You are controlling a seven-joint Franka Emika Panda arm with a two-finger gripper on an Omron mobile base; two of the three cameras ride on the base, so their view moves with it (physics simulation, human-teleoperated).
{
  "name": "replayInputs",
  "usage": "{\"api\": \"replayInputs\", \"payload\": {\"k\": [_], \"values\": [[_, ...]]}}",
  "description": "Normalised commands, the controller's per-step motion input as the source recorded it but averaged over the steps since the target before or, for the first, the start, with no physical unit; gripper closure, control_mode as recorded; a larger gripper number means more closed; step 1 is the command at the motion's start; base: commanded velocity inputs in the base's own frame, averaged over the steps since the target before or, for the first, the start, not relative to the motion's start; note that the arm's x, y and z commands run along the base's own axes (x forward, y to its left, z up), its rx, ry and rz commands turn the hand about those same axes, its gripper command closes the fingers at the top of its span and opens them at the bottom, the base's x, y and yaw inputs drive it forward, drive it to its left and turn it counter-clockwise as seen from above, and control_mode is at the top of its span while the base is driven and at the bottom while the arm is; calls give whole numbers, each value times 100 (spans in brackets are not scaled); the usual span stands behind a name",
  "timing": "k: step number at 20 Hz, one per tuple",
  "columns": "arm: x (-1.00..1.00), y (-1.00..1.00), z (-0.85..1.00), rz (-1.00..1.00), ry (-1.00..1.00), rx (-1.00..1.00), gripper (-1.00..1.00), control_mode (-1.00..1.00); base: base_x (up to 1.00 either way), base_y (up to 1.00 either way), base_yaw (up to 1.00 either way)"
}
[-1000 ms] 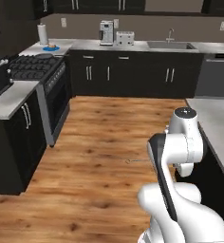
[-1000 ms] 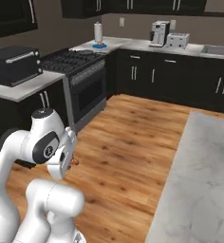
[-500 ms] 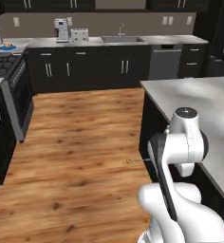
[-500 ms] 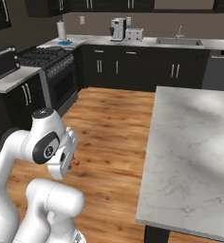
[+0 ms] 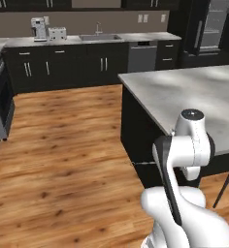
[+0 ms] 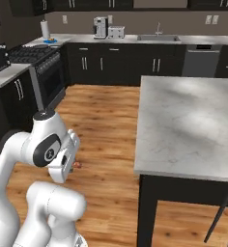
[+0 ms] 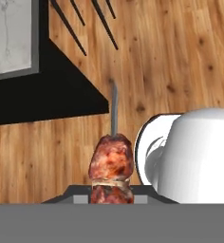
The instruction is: Place the cold items (mushroom and tomato) from the fridge in one tupperware on the dining counter. Place the warm items (kebab skewer and hot dog) in the stove area in another tupperware.
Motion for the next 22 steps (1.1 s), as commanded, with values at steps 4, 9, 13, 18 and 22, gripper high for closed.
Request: {"api": "replayInputs", "payload": {"k": [4,9,13,18,22], "values": [[0,0,0,0,0,0,100,100,21,-90,-4],[0,0,0,0,0,0,100,100,21,-100,0],[0,0,0,0,0,0,100,100,21,-100,0],[0,0,0,0,0,0,100,100,5,-100,0],[0,0,0,0,0,0,100,100,0,-100,0]]}}
